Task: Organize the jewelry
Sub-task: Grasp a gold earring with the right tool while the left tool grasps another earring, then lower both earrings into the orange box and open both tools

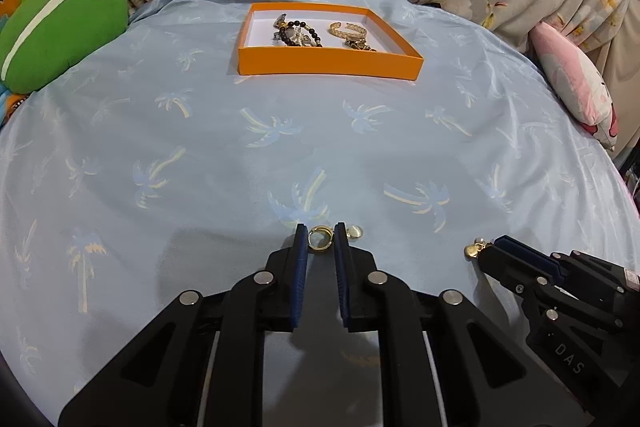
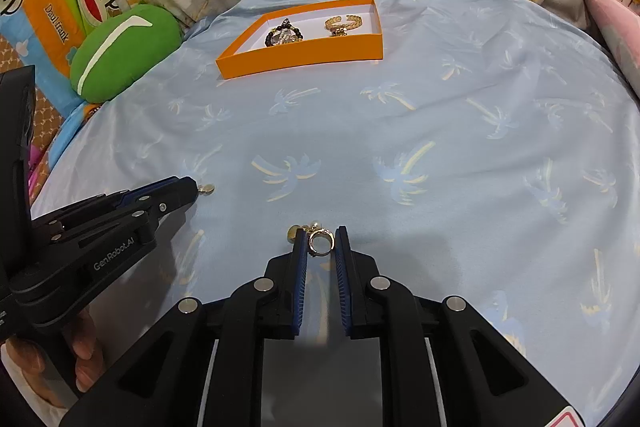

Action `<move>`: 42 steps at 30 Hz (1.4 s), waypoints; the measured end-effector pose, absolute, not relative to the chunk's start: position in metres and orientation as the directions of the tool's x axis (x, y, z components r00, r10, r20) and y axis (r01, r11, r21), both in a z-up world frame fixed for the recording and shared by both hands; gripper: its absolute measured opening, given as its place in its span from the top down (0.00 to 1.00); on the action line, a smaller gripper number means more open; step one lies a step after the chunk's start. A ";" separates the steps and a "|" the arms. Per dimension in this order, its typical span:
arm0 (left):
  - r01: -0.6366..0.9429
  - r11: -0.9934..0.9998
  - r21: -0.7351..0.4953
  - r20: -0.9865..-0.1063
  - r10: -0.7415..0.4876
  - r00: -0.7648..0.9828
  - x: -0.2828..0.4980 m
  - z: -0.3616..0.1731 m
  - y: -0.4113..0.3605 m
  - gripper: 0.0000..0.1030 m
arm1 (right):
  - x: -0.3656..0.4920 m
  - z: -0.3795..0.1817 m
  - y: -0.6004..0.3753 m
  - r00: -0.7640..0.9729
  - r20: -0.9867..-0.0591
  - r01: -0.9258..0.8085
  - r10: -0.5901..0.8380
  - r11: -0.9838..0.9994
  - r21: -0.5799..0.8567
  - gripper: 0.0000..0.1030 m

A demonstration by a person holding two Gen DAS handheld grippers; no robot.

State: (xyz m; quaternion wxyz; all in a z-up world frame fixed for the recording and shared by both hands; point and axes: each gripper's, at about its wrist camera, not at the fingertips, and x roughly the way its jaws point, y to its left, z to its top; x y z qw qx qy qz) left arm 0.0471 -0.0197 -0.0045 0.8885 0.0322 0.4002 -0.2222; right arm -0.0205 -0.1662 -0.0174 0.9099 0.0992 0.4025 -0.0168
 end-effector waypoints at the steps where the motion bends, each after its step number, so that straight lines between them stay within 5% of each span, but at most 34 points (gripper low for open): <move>1: 0.421 0.899 -0.120 -0.724 -0.369 0.582 0.047 -0.004 -0.020 0.88 | -0.020 -0.017 -0.166 0.676 -0.736 0.111 0.051 0.979 0.169 0.87; 21: 0.417 0.897 -0.146 -0.634 -0.408 0.657 0.051 0.054 -0.005 0.88 | 0.007 0.022 -0.181 0.753 -0.655 0.086 0.062 0.978 0.192 0.87; 42: 0.340 0.933 -0.118 -0.561 -0.346 0.752 0.252 0.083 -0.066 0.88 | 0.208 0.055 -0.238 0.805 -0.593 0.110 0.031 0.974 0.200 0.87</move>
